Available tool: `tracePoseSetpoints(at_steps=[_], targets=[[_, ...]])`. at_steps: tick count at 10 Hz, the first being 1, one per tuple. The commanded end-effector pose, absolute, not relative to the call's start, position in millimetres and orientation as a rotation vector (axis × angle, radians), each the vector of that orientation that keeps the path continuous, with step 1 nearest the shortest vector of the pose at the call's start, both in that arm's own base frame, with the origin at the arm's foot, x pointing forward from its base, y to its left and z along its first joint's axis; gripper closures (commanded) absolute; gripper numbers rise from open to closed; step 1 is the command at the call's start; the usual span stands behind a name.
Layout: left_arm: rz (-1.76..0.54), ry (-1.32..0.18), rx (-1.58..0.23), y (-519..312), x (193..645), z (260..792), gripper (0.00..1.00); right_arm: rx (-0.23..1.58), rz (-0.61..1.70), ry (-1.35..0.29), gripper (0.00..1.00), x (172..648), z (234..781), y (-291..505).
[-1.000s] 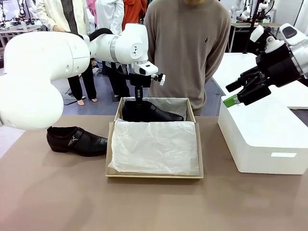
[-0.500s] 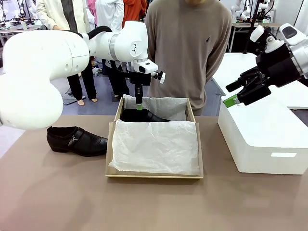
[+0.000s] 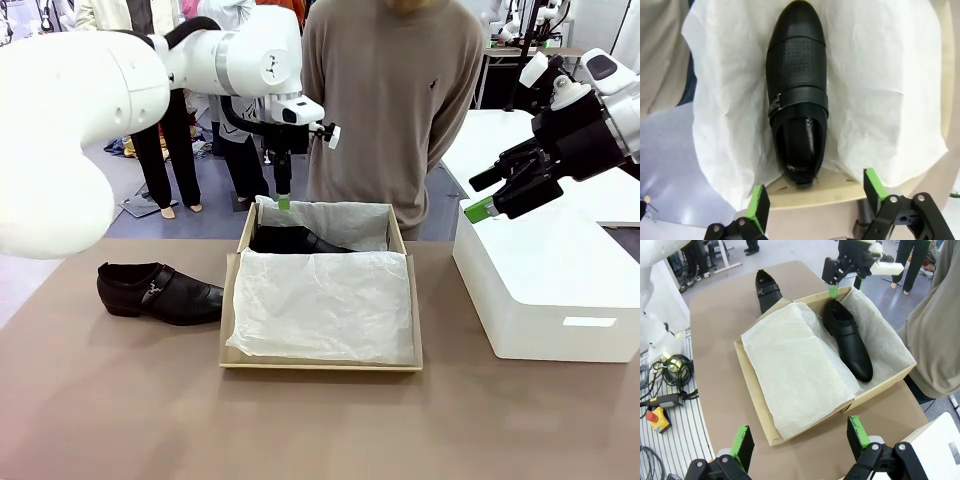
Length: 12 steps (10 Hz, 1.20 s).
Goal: Pack the shoes into the box.
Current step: Place one shoe of the Shoes into the Shoes Box.
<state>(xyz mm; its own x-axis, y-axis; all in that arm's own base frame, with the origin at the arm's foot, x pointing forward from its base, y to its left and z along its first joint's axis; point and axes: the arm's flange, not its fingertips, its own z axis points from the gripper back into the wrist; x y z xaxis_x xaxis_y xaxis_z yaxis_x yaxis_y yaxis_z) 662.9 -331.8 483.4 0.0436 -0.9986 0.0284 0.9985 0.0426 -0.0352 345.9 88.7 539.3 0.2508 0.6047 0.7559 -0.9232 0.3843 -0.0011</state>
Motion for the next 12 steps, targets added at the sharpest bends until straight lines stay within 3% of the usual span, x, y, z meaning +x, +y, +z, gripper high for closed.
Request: tracePoseSetpoints(at_steps=[1,12], targets=[[-1.487,0.001,-0.096,-314.4,665.5,496.8,0.0,0.52,1.125,-0.785,0.0,350.1,538.5,89.0],[-1.527,0.004,-0.05,-331.8,662.9,483.4,0.0,0.52,1.125,-0.785,0.0,350.1,538.5,89.0]])
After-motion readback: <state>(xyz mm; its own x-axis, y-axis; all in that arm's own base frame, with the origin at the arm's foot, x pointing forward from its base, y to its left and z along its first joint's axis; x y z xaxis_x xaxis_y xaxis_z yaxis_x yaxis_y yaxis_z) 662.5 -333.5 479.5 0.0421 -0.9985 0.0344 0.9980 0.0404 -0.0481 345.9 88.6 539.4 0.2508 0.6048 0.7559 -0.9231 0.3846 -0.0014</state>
